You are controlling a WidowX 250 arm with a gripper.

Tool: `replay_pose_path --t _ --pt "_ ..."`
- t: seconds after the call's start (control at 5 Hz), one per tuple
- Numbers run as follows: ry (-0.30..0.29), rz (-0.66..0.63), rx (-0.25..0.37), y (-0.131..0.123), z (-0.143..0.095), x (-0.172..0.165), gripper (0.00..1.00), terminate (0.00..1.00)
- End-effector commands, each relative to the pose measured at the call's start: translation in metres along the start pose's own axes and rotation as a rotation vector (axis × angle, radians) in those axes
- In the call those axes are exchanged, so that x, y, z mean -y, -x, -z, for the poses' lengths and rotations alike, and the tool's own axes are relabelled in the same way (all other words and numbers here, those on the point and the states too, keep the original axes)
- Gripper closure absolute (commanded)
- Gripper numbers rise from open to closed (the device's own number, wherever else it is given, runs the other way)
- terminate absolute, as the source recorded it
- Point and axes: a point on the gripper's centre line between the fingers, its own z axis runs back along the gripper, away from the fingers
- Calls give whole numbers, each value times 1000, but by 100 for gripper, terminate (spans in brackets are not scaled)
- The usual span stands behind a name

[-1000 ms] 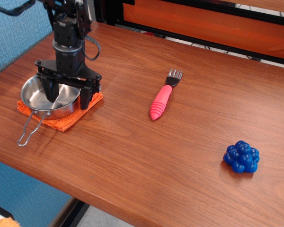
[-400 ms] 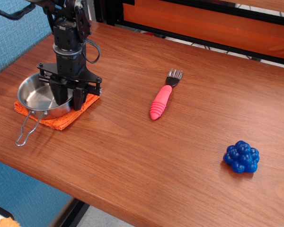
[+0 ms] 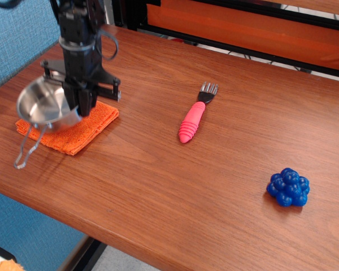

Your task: Take the silver vessel and place it next to fork.

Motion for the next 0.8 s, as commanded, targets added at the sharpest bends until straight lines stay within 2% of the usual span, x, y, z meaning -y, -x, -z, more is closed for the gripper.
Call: replay_pose_path --t 0.0,0.2,0.6 --pt "-134 -14 128 -7 -62 -6 100 0" --pt "-112 54 146 7 -69 23 100 0" --pt "12 235 135 51 -71 106 100 0"
